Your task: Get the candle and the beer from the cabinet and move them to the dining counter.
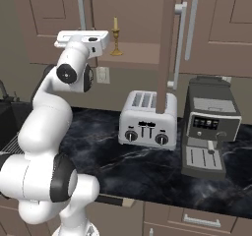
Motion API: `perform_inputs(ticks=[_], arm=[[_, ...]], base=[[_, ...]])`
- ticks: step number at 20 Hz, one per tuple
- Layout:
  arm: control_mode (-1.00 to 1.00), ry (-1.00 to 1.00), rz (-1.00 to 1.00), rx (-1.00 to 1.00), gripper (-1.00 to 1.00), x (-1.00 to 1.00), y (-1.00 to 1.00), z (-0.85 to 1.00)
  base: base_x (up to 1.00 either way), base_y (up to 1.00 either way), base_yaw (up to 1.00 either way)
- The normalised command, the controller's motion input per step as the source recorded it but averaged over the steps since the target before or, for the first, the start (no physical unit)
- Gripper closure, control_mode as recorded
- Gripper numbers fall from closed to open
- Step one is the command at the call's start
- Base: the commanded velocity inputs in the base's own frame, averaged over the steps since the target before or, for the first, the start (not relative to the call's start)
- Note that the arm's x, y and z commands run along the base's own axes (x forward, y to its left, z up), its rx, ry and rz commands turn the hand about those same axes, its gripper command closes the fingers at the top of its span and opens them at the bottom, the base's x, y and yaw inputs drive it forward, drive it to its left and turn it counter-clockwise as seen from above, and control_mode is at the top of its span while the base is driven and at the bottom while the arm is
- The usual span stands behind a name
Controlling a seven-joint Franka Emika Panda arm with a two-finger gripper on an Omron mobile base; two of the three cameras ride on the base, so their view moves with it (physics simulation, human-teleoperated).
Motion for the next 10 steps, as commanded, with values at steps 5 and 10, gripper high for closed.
perform_inputs(ticks=[5,10], arm=[[-1.0,0.0,0.0,0.0,1.0,0.0,0.0,0.0],[-1.0,0.0,0.0,0.0,1.0,-0.06,0.0,0.0]], base=[[0.0,0.0,0.0],[0.0,0.0,0.0]])
